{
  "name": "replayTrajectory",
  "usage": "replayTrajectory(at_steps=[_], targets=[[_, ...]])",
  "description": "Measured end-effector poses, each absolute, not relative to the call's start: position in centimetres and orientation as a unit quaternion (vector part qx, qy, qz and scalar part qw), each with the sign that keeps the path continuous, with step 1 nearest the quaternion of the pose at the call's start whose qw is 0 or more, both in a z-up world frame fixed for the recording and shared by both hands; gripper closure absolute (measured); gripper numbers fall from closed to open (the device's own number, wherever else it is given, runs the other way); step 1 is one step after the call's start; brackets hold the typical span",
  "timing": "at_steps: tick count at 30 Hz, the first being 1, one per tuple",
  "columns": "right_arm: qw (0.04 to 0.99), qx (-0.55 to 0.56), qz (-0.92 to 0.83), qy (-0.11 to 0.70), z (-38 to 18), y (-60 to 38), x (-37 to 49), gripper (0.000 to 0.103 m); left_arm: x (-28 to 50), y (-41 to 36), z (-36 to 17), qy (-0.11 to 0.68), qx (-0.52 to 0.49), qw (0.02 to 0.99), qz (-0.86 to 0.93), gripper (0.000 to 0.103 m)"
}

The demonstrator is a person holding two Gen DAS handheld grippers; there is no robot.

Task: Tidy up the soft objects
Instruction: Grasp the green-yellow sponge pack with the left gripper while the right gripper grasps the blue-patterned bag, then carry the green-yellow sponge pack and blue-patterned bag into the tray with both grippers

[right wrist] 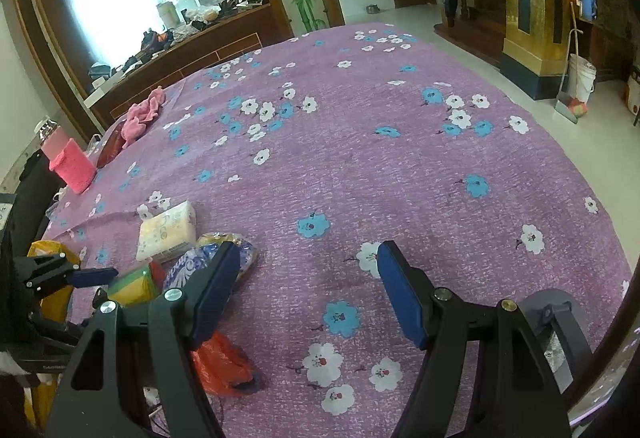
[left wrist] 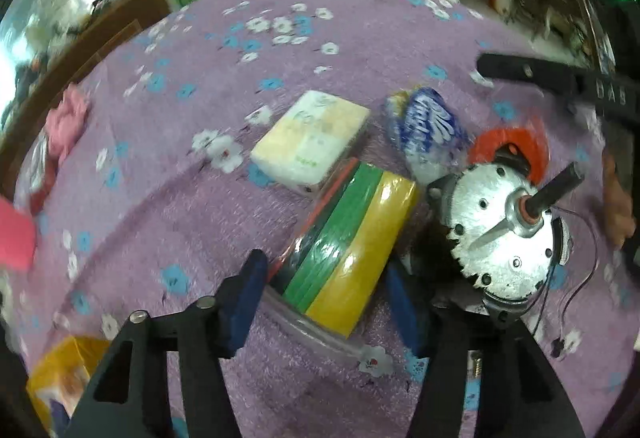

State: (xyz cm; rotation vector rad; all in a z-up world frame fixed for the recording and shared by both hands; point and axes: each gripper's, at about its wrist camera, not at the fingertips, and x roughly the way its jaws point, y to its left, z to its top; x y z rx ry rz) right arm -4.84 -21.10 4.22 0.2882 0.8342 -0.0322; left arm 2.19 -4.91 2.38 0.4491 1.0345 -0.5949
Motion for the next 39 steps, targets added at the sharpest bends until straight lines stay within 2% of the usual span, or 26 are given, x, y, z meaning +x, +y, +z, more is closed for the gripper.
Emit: replayTrajectory(at_steps=[6,15,23,26,34,35,36,39], targets=[[0.906,0.156,0.003,0.394,4.5,-21.4,-4.9,0.033,0.6,-1.0,4.0,0.480,0.118,0.835,-0.243,0.058],[0.901,0.178,0.015,0.395,4.1,-21.6,-4.8,0.033,-9.1,5.3,9.9,0.394,0.010,0.901,-0.180,0.058],[0.855,0.205,0.068,0.472,5.4,-19.4,-3.4,0.033,-17.1,9.6,10.8,0.359,-0.044,0.919,-0.159,0.057],[0.834,0.178,0.068,0.517,5.4,-17.7,-1.7,0.033,-18.3,11.0,10.6,0.356,-0.052,0.921,-0.151,0.057],[0.787,0.129,0.036,0.602,1.8,-14.2,2.5,0.033,-19.9,13.4,9.3,0.368,-0.075,0.917,-0.134,0.057],[0.790,0.122,0.032,0.600,1.7,-13.9,2.7,0.033,-19.8,13.6,9.4,0.367,-0.074,0.918,-0.130,0.057],[0.793,0.114,0.029,0.597,1.9,-13.6,2.8,0.044,-19.8,13.7,9.4,0.366,-0.073,0.919,-0.128,0.057],[0.797,0.132,0.027,0.588,2.3,-14.1,2.6,0.047,-20.2,14.5,9.7,0.361,-0.081,0.921,-0.121,0.057]])
